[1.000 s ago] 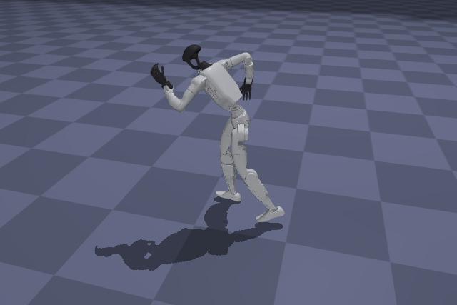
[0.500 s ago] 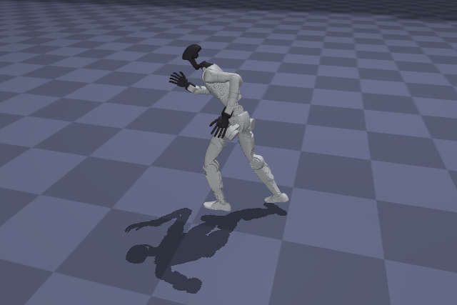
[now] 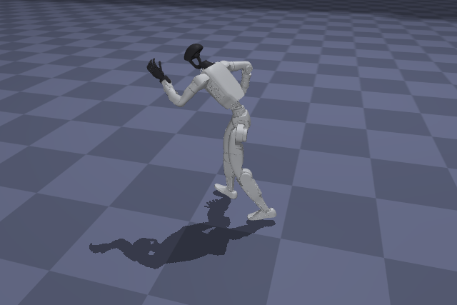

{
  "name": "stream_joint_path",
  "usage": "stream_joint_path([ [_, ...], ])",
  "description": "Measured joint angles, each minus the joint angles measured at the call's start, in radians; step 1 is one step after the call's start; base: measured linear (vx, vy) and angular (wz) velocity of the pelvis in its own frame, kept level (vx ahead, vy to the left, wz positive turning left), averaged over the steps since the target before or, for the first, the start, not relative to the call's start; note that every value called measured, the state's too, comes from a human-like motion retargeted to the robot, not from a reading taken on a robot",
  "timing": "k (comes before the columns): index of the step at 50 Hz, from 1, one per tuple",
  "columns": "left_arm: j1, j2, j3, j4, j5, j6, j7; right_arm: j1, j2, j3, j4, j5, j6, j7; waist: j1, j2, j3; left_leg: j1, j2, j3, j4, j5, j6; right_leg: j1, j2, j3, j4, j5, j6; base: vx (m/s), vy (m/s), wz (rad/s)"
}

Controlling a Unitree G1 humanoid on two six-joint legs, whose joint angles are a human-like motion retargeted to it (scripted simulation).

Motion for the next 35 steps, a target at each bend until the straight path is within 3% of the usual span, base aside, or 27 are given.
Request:
stream_joint_path([
  [3, -0.133, -0.003, -0.044, -0.045, -0.081, -0.05, -0.015, 0.153, 0.019, -0.071, 0.034, 0.11, 0.03, 0.079, -0.104, 0.027, 0.002, 0.161, 0.017, -0.076, -0.122, 0.076, -0.047, 0.001, -0.009, 0.019, -0.275, 0.036, 0.094, 1.29, -0.41, 1.22],
  [6, -0.022, -0.062, 0.01, -0.148, -0.01, -0.044, -0.08, 0.228, 0.127, -0.122, 0.091, 0.236, 0.041, 0.147, -0.108, 0.048, 0.008, 0.287, 0.026, -0.121, -0.107, 0.12, -0.022, 0.047, -0.056, -0.04, -0.254, 0.108, 0.1, 1.31, -0.49, 0.39],
  [8, 0.189, -0.098, 0.09, -0.253, 0.109, -0.001, -0.158, 0.189, 0.201, -0.109, 0.145, 0.345, 0.029, 0.145, -0.088, 0.058, 0.016, 0.29, 0.031, -0.116, 0.063, 0.145, 0.015, 0.087, -0.086, -0.091, -0.136, 0.136, 0.053, 1.3, -0.44, -0.2],
  [10, 0.483, -0.12, 0.173, -0.342, 0.231, 0.049, -0.231, 0.066, 0.258, -0.056, 0.196, 0.433, 0.009, 0.1, -0.049, 0.078, 0.019, 0.212, 0.081, -0.071, 0.327, 0.142, 0.038, 0.065, -0.07, -0.065, 0.064, 0.027, -0.023, 1.22, -0.48, -0.91],
  [12, 0.81, -0.156, 0.223, -0.356, 0.258, 0.076, -0.272, -0.142, 0.299, 0.003, 0.219, 0.45, -0.001, 0.023, 0.014, 0.086, 0.019, 0.1, 0.142, -0.008, 0.598, 0.067, 0.068, 0.034, -0.036, -0.02, 0.236, -0.091, -0.072, 1.14, -0.42, -1.54],
  [15, 1.236, -0.218, 0.213, -0.236, 0.133, 0.096, -0.342, -0.525, 0.363, 0.053, 0.195, 0.396, 0.006, -0.047, 0.146, 0.072, 0.019, -0.08, 0.163, 0.034, 0.884, -0.022, 0.103, 0.058, 0.024, 0.038, 0.321, -0.166, -0.104, 1.08, -0.28, -1.83],
  [18, 1.543, -0.22, 0.131, -0.09, -0.023, 0.118, -0.392, -0.885, 0.389, 0.101, 0.1, 0.334, 0.007, -0.099, 0.325, 0.041, 0.019, -0.262, 0.108, 0.058, 0.954, -0.05, 0.123, 0.13, 0.057, 0.122, 0.295, -0.166, -0.126, 1.04, -0.11, -1.78],
  [21, 1.788, -0.147, 0.087, -0.06, -0.174, 0.121, -0.453, -1.192, 0.315, 0.204, -0.037, 0.311, -0.007, -0.184, 0.491, -0.009, 0.018, -0.423, 0.077, 0.13, 0.83, -0.048, 0.153, 0.208, 0.041, 0.204, 0.221, -0.115, -0.109, 1.03, 0.05, -1.17],
  [24, 2.019, -0.096, 0.143, -0.141, -0.351, 0.123, -0.534, -1.41, 0.182, 0.29, -0.176, 0.275, -0.012, -0.236, 0.6, -0.052, 0.008, -0.511, 0.047, 0.216, 0.49, 0.005, 0.159, 0.296, 0.002, 0.241, 0.119, -0.034, -0.081, 1.08, 0.15, -0.28],
  [27, 2.217, -0.123, 0.269, -0.246, -0.453, 0.118, -0.582, -1.501, 0.087, 0.31, -0.307, 0.251, -0.032, -0.248, 0.69, -0.051, 0.003, -0.469, 0.002, 0.261, -0.041, 0.073, 0.087, 0.417, 0.003, 0.26, 0.029, 0.056, -0.054, 1.2, 0.23, -0.45],
  [30, 2.342, -0.224, 0.403, -0.341, -0.446, 0.093, -0.577, -1.404, 0.105, 0.236, -0.428, 0.316, -0.083, -0.194, 0.766, -0.014, 0.004, -0.381, -0.002, 0.227, -0.389, 0.067, -0.034, 0.585, 0.036, 0.303, -0.026, 0.129, -0.035, 1.33, 0.31, -0.66],
  [32, 2.318, -0.296, 0.448, -0.374, -0.394, 0.091, -0.554, -1.217, 0.161, 0.128, -0.457, 0.324, -0.079, -0.133, 0.764, -0.005, 0.004, -0.345, 0.016, 0.273, -0.364, 0.116, -0.017, 0.642, 0.042, 0.322, 0.04, 0.163, -0.055, 1.33, 0.33, 0.19],
  [33, 2.275, -0.327, 0.45, -0.374, -0.353, 0.095, -0.541, -1.101, 0.193, 0.072, -0.451, 0.301, -0.066, -0.107, 0.747, -0.006, 0.005, -0.336, 0.026, 0.298, -0.297, 0.136, 0.018, 0.644, 0.041, 0.326, 0.117, 0.182, -0.068, 1.32, 0.32, 0.7],
  [35, 2.13, -0.372, 0.406, -0.337, -0.249, 0.099, -0.506, -0.844, 0.27, -0.002, -0.388, 0.238, -0.037, -0.077, 0.693, -0.024, 0.008, -0.361, 0.027, 0.284, -0.074, 0.061, 0.106, 0.598, 0.02, 0.324, 0.349, 0.227, -0.078, 1.31, 0.3, 1.05],
])
